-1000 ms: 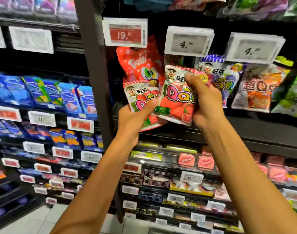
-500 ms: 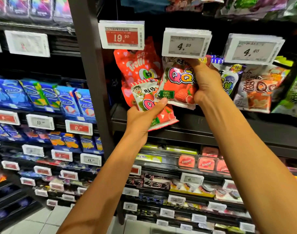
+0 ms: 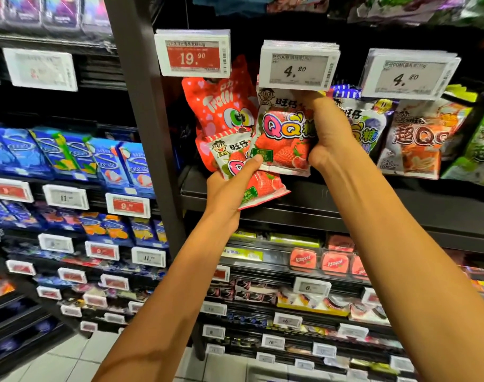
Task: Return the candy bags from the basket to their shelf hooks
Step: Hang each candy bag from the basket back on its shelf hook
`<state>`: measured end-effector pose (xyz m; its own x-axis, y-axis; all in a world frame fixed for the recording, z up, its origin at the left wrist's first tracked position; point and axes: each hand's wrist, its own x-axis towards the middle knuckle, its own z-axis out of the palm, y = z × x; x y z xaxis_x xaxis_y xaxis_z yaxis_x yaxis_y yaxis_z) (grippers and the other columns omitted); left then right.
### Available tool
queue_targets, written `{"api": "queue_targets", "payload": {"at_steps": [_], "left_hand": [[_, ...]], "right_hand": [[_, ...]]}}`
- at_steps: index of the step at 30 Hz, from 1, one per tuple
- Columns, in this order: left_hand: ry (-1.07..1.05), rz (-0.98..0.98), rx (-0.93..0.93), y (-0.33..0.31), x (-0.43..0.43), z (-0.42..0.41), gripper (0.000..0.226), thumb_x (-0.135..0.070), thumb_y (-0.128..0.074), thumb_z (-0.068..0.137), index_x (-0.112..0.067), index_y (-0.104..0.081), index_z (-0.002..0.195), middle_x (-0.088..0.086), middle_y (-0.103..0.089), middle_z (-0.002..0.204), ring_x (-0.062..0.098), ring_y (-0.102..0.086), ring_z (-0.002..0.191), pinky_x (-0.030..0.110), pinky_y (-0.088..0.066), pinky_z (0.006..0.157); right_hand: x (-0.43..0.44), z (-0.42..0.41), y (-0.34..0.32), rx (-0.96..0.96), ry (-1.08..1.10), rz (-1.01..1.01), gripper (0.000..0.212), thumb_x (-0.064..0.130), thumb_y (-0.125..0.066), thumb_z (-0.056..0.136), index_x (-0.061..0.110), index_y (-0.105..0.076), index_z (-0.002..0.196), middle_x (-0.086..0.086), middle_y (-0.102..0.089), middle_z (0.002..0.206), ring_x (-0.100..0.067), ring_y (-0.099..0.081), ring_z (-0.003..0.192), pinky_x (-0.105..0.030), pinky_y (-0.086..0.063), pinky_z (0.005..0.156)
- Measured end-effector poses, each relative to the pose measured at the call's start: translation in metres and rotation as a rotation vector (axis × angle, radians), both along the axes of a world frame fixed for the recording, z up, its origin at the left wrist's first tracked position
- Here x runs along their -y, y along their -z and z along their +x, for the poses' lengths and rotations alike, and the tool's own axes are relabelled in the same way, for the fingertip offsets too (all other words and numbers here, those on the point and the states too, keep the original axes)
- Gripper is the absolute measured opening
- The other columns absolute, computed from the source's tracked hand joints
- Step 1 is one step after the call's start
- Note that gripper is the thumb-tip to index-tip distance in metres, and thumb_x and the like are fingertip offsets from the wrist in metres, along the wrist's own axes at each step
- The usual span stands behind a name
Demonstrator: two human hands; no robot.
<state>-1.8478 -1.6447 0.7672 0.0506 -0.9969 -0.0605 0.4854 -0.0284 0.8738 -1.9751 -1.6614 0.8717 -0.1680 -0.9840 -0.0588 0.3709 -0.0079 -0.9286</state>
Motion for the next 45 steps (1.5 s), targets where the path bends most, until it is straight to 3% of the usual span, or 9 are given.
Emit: {"api": "queue_targets", "payload": {"at_steps": [7,15,22,26,30,34,37,40,45], "left_hand": [[-0.037,-0.033,0.107,0.003,0.006,0.0,0.02,-0.017,-0.078,0.079,-0.019,-0.071,0.098,0.003,-0.077,0.097,0.018,-0.074,0.092,0.04,-0.058,0.089],[-0.068,-0.063,0.142,0.002,0.01,-0.005,0.018,-0.019,-0.08,0.078,-0.024,-0.071,0.092,-0.001,-0.077,0.094,0.015,-0.074,0.091,0.038,-0.058,0.087],[-0.066,-0.058,0.149,0.004,0.012,-0.004,0.015,-0.02,-0.079,0.079,-0.025,-0.071,0.091,-0.001,-0.077,0.095,0.015,-0.073,0.093,0.038,-0.058,0.089],[-0.067,-0.054,0.184,0.004,0.016,-0.003,0.009,-0.019,-0.078,0.08,-0.025,-0.072,0.083,-0.002,-0.078,0.089,0.016,-0.074,0.09,0.038,-0.058,0.088],[-0.073,-0.034,0.216,0.002,0.022,-0.006,0.009,-0.021,-0.077,0.081,-0.025,-0.071,0.086,-0.001,-0.077,0.092,0.018,-0.072,0.094,0.043,-0.055,0.093],[-0.082,0.005,0.226,-0.003,0.028,-0.009,0.031,-0.022,-0.077,0.082,-0.016,-0.066,0.11,0.005,-0.073,0.108,0.022,-0.069,0.103,0.043,-0.053,0.097],[-0.094,0.006,0.236,-0.002,0.029,-0.007,0.017,-0.018,-0.077,0.082,-0.021,-0.067,0.095,0.002,-0.074,0.097,0.018,-0.072,0.092,0.036,-0.059,0.085],[-0.121,0.027,0.25,0.006,0.025,0.001,0.014,-0.014,-0.078,0.081,-0.018,-0.069,0.09,-0.001,-0.074,0.084,0.012,-0.073,0.077,0.027,-0.059,0.065],[-0.138,-0.024,0.266,0.014,0.016,0.018,0.013,-0.016,-0.077,0.081,-0.027,-0.071,0.079,-0.012,-0.075,0.074,0.008,-0.074,0.074,0.022,-0.058,0.061]], "right_hand": [[-0.001,0.001,0.0,-0.026,0.034,0.012,0.04,0.019,-0.075,0.077,0.007,-0.068,0.115,-0.013,-0.076,0.095,-0.028,-0.073,0.072,-0.041,-0.058,0.059],[0.007,-0.001,-0.002,-0.062,0.142,-0.044,0.037,0.009,-0.071,0.079,0.01,-0.065,0.116,-0.011,-0.076,0.093,-0.023,-0.074,0.07,-0.039,-0.061,0.061],[0.01,-0.001,0.0,-0.06,0.096,0.007,0.036,0.019,-0.076,0.079,0.009,-0.067,0.113,-0.009,-0.077,0.088,-0.024,-0.074,0.071,-0.045,-0.062,0.065],[0.01,-0.005,0.008,-0.065,0.099,-0.064,0.041,0.02,-0.08,0.078,0.008,-0.065,0.114,-0.005,-0.076,0.079,-0.019,-0.074,0.065,-0.034,-0.058,0.055],[0.016,-0.008,0.012,-0.106,0.114,-0.094,0.052,0.023,-0.08,0.077,0.01,-0.061,0.123,-0.008,-0.075,0.097,-0.021,-0.074,0.08,-0.035,-0.06,0.061],[0.029,-0.005,0.012,-0.107,0.11,-0.038,0.069,0.027,-0.077,0.081,0.013,-0.045,0.14,-0.017,-0.063,0.126,-0.032,-0.066,0.107,-0.052,-0.059,0.078],[0.038,-0.003,0.012,-0.222,0.201,-0.092,0.047,0.022,-0.073,0.084,0.009,-0.055,0.127,-0.018,-0.066,0.118,-0.035,-0.066,0.105,-0.057,-0.056,0.084],[0.05,-0.002,0.011,-0.343,0.28,-0.147,0.004,0.014,-0.067,0.086,0.014,-0.065,0.09,-0.017,-0.071,0.105,-0.04,-0.066,0.103,-0.06,-0.054,0.083],[0.053,-0.004,0.02,-0.478,0.338,-0.17,0.021,0.03,-0.064,0.091,0.013,-0.063,0.102,-0.007,-0.069,0.103,-0.024,-0.066,0.095,-0.044,-0.057,0.084]]}}
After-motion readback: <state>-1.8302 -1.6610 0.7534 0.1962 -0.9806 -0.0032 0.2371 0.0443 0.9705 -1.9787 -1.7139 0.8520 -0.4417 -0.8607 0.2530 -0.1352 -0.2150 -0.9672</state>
